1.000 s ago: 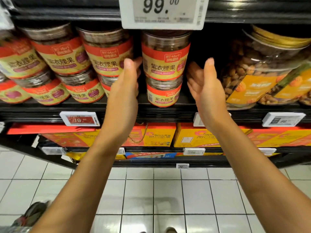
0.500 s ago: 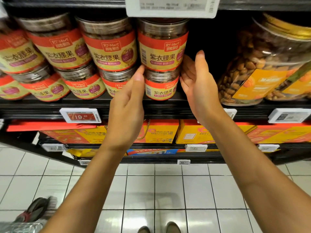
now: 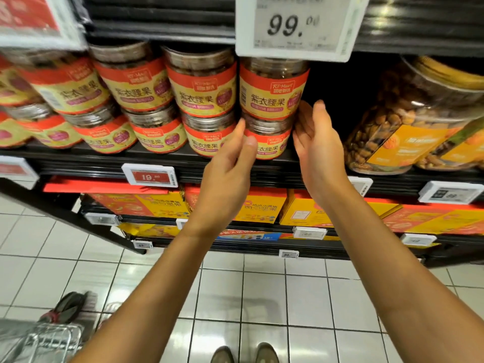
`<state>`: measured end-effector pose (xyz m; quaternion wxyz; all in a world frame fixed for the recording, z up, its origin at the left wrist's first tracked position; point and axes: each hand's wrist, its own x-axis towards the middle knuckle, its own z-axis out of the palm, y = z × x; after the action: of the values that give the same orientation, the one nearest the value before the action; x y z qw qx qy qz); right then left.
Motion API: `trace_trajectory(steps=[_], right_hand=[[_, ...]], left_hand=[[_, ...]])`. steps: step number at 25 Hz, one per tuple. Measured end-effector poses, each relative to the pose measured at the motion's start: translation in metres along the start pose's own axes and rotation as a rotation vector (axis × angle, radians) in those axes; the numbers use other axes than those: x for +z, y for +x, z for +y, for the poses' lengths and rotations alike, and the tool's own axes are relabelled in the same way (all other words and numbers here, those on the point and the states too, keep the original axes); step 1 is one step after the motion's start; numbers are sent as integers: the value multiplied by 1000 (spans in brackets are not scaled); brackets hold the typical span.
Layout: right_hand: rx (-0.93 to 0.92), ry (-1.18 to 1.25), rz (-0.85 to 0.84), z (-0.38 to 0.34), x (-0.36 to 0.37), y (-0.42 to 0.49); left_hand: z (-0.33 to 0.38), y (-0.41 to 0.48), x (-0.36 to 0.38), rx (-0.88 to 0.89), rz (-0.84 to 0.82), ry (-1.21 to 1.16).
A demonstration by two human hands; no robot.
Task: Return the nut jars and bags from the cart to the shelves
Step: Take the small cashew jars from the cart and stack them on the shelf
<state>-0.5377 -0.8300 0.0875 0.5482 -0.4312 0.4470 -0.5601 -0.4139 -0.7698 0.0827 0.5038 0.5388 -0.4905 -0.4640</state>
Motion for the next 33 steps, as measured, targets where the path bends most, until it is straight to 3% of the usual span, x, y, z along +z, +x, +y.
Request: trace_trajectory(steps=[4, 6, 11, 15, 18, 23, 27, 33], right_hand=[[221, -154, 234, -36, 14, -12], [287, -245, 237, -48, 23, -35], [437, -399, -261, -65, 49, -144], [426, -391, -570, -88, 80, -219], [339, -362, -743, -97, 141, -263], [138, -440, -1313, -79, 297, -381], [95, -488, -1440, -38, 394, -471], [254, -672, -1473, 36, 479, -580]], left_hand=[[44, -35, -29, -178, 151, -47], [63, -64, -51, -198, 262, -109], [92, -182, -96, -292, 449, -134], [113, -287, -133, -272, 729, -232], [121, -352, -174, -179, 947, -314], [118, -473, -271, -235, 1268, -304], [109, -569, -333, -256, 1469, -238], [73, -674, -430, -368, 1577, -264]])
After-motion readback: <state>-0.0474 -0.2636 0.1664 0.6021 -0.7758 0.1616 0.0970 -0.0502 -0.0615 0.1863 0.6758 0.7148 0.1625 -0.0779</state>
